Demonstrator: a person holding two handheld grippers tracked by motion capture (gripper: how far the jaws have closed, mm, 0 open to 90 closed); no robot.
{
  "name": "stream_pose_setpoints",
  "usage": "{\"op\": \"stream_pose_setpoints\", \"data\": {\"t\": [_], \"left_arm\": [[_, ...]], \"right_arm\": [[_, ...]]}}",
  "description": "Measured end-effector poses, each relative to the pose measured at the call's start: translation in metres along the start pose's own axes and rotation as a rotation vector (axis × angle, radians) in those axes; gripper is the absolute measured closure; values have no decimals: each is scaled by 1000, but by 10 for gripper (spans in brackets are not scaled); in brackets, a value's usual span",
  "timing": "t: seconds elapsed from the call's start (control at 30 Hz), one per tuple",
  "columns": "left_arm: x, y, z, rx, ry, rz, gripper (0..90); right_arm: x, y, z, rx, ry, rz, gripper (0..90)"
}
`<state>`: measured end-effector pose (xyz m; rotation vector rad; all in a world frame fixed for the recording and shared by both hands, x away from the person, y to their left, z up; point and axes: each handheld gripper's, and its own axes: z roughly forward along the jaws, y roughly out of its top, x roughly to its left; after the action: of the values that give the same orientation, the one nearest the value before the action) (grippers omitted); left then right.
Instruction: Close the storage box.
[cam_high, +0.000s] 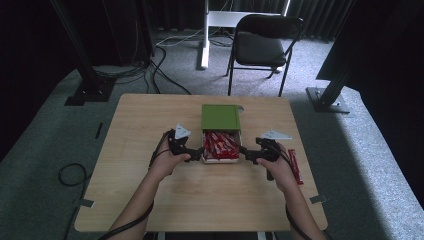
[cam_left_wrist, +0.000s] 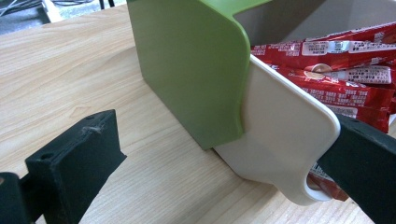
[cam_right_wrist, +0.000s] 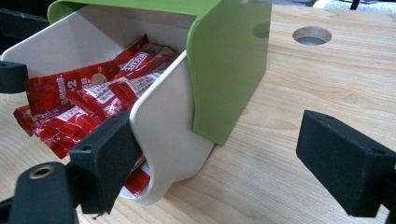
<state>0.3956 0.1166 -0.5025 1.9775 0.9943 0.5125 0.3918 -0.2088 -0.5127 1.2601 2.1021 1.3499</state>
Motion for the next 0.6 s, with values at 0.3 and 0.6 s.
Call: {"op": "stream_pose_setpoints", "data": {"t": [0.3, 0.6], "left_arm": [[3, 4, 4, 2, 5, 2, 14], [7, 6, 7, 0, 7, 0, 14]], "right_arm": [[-2, 3, 4, 2, -7, 13, 129], [-5, 7, 8, 5, -10, 16, 127]]}}
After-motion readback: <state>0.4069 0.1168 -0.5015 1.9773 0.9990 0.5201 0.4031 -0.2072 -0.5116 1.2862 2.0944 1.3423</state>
